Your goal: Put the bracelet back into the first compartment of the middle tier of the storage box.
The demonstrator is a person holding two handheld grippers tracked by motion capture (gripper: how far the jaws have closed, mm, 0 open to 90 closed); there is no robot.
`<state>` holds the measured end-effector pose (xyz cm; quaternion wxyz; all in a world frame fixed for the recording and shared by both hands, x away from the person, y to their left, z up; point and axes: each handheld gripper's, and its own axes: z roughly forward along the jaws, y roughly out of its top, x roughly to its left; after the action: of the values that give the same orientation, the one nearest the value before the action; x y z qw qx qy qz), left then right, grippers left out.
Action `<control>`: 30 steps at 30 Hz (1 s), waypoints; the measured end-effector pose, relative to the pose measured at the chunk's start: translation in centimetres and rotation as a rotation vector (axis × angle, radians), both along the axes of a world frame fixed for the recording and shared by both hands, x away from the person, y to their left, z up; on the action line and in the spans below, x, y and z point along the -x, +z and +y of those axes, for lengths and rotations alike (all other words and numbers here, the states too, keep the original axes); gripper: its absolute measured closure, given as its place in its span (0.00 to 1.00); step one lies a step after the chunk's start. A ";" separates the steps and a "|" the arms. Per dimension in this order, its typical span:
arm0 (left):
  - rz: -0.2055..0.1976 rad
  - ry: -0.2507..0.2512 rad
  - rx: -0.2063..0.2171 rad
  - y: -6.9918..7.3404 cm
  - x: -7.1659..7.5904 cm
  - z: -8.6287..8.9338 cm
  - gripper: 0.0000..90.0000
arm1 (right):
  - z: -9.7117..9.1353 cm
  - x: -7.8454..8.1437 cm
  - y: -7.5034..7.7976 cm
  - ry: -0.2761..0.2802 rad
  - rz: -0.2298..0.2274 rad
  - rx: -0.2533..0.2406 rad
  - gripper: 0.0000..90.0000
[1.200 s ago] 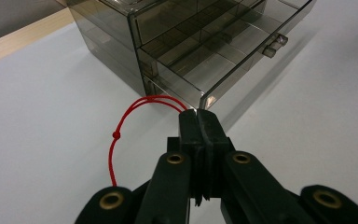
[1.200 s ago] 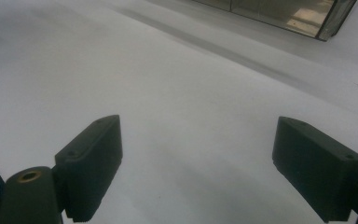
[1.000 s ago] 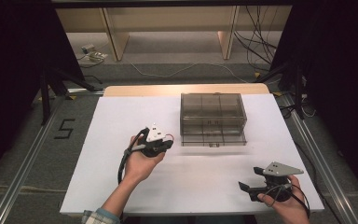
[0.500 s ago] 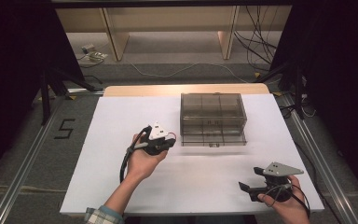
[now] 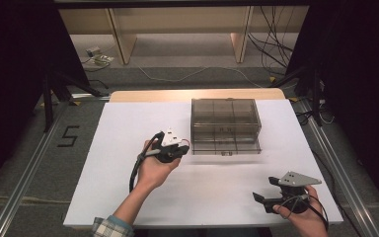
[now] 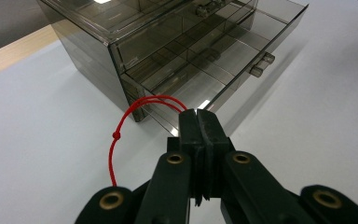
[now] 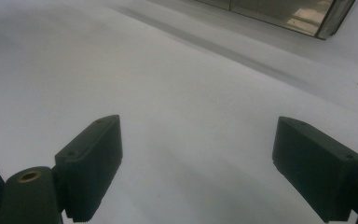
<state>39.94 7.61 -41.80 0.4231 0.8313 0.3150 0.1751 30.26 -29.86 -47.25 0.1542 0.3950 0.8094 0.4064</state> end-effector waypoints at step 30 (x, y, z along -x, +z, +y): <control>-0.005 -0.033 -0.013 0.5 -0.7 -1.9 1.00 | 0.0 0.0 0.0 0.004 0.001 0.000 0.19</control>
<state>40.62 5.72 -41.33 0.4214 0.8386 0.2990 0.1722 30.28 -29.84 -47.26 0.1529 0.3936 0.8102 0.4065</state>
